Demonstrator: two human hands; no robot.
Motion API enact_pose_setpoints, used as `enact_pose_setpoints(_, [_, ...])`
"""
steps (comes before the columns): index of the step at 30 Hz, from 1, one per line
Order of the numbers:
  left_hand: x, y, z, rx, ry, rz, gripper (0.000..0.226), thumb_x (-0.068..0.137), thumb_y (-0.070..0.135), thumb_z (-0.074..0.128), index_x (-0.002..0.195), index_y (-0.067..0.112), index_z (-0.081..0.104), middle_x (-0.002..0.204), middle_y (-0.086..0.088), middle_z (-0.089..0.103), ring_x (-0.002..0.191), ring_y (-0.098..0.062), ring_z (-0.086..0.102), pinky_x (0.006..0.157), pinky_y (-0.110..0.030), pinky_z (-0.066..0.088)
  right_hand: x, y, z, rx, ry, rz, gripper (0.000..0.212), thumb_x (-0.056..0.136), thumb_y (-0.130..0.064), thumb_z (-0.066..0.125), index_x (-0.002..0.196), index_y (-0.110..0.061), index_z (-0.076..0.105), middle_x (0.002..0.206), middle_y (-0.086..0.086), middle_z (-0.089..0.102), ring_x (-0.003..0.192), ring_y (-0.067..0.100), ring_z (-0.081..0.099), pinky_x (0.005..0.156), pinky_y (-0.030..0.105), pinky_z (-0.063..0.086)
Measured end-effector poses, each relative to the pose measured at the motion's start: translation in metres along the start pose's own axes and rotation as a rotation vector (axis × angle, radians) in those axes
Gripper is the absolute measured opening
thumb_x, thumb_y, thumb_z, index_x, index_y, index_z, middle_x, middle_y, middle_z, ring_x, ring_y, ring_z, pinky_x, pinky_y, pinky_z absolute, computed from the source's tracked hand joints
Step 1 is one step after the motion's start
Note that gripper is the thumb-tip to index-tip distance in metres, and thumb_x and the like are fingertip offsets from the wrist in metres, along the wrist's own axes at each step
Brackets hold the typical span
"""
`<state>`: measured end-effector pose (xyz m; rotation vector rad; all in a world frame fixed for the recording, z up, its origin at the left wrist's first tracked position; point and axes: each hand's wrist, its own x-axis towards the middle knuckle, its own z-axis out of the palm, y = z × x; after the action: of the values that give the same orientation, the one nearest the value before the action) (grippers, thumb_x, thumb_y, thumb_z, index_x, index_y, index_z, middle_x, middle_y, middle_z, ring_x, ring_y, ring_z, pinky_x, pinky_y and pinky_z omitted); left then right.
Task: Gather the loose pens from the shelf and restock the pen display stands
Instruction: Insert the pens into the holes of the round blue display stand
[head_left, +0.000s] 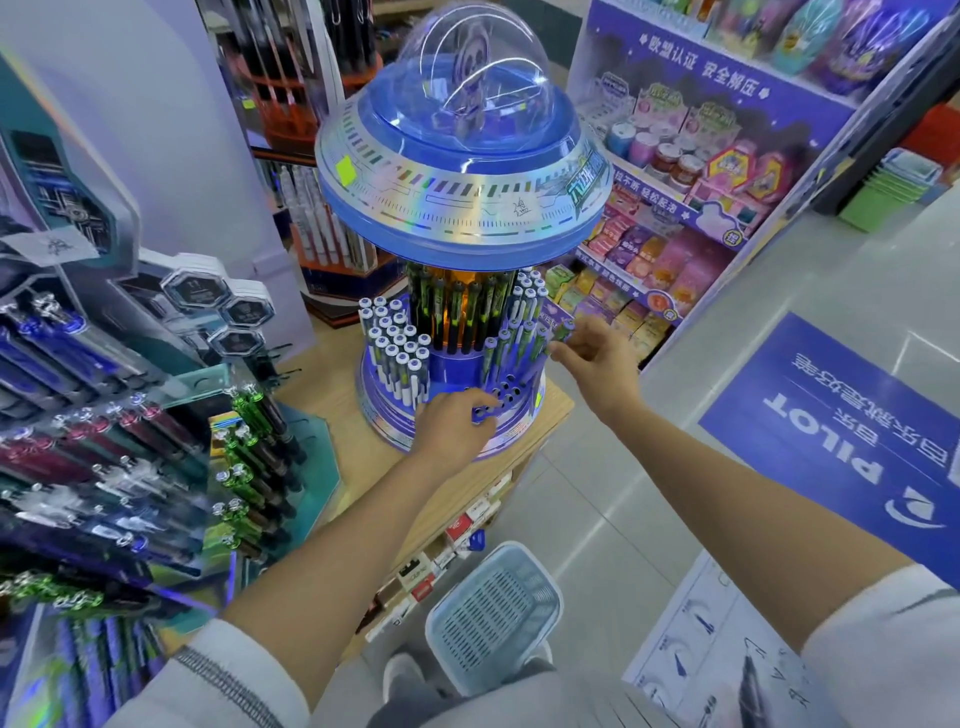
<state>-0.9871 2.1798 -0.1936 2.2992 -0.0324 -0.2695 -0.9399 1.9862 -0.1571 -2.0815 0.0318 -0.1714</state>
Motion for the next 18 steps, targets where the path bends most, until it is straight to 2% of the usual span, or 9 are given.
enact_pose_setpoints(2, [-0.001, -0.002, -0.002, 0.126, 0.018, 0.012, 0.031, 0.095, 0.028, 0.055, 0.125, 0.025, 0.060, 0.111, 0.001, 0.068, 0.109, -0.020, 0.058, 0.102, -0.030, 0.026, -0.002, 0.000, 0.003, -0.025, -0.013, 0.013, 0.026, 0.087, -0.015, 0.072, 0.078, -0.028, 0.051, 0.075, 0.002, 0.060, 0.067, 0.011, 0.055, 0.063, 0.016, 0.045])
enact_pose_setpoints(5, [-0.002, -0.005, -0.003, 0.139, 0.003, 0.026, 0.033, 0.094, 0.027, 0.056, 0.126, 0.023, 0.060, 0.115, -0.002, 0.067, 0.107, -0.023, 0.059, 0.104, -0.034, 0.033, -0.006, 0.000, 0.008, -0.071, -0.036, 0.042, 0.024, 0.087, -0.016, 0.072, 0.080, -0.026, 0.051, 0.069, -0.009, 0.053, 0.062, 0.004, 0.050, 0.061, 0.013, 0.041])
enact_pose_setpoints(7, [-0.001, -0.006, -0.004, 0.098, -0.011, 0.032, 0.034, 0.093, 0.025, 0.058, 0.126, 0.020, 0.061, 0.124, -0.003, 0.064, 0.115, -0.022, 0.057, 0.105, -0.036, 0.036, -0.008, 0.000, 0.011, -0.064, -0.002, 0.059, 0.022, 0.085, -0.016, 0.073, 0.092, -0.021, 0.053, 0.076, -0.008, 0.057, 0.070, 0.008, 0.056, 0.065, 0.017, 0.046])
enact_pose_setpoints(12, [-0.002, -0.009, -0.005, 0.065, -0.028, 0.049, 0.033, 0.093, 0.023, 0.058, 0.126, 0.018, 0.061, 0.132, -0.002, 0.060, 0.123, -0.020, 0.053, 0.109, -0.037, 0.035, -0.011, -0.002, 0.027, -0.098, 0.005, 0.117, 0.017, 0.083, -0.020, 0.076, 0.087, -0.017, 0.060, 0.081, -0.001, 0.066, 0.075, 0.014, 0.063, 0.069, 0.026, 0.053])
enact_pose_setpoints(15, [-0.002, -0.011, -0.006, 0.065, -0.050, 0.052, 0.034, 0.093, 0.023, 0.057, 0.126, 0.019, 0.061, 0.129, -0.003, 0.061, 0.121, -0.021, 0.053, 0.109, -0.038, 0.033, -0.009, -0.003, 0.034, -0.175, 0.054, 0.182, 0.018, 0.082, -0.023, 0.077, 0.084, -0.017, 0.060, 0.078, -0.003, 0.065, 0.075, 0.016, 0.063, 0.068, 0.030, 0.052])
enact_pose_setpoints(18, [-0.005, -0.016, -0.006, 0.056, -0.036, 0.092, 0.033, 0.091, 0.020, 0.057, 0.124, 0.020, 0.063, 0.113, -0.004, 0.064, 0.111, -0.023, 0.056, 0.105, -0.043, 0.037, -0.015, 0.001, 0.035, -0.235, 0.059, 0.217, 0.021, 0.082, -0.028, 0.077, 0.088, -0.017, 0.060, 0.080, -0.003, 0.064, 0.075, 0.015, 0.061, 0.065, 0.030, 0.049])
